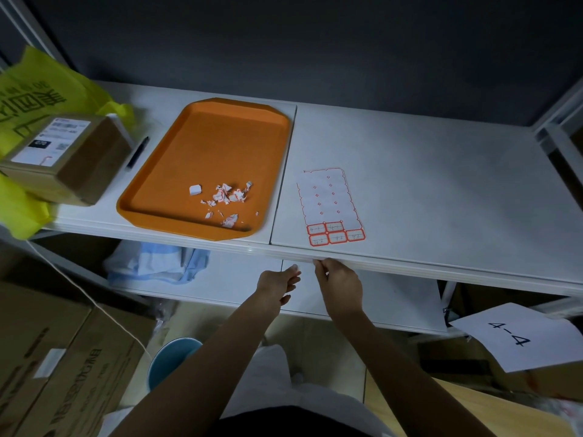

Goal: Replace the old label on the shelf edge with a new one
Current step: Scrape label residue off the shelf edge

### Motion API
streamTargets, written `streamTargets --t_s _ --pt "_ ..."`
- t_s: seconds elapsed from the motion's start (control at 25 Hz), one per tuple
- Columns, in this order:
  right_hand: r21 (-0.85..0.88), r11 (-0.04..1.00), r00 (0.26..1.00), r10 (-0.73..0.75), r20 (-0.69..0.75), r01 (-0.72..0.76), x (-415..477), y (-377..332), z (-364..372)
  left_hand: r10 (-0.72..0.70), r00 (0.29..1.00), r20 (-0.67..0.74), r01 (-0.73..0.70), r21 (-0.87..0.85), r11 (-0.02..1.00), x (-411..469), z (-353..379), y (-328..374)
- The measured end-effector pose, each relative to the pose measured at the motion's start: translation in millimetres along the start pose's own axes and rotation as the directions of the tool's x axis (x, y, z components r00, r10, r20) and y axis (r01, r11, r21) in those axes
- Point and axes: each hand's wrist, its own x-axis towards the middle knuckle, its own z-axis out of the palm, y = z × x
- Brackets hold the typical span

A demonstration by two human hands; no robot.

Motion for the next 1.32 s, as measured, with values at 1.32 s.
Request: streamTargets --t_s 1.32 --pt "0.639 0.635 0.89 0.413 0.195 -0.434 2 -17 6 -0.016 1.0 0.024 0.016 0.009 1.0 -4 8 10"
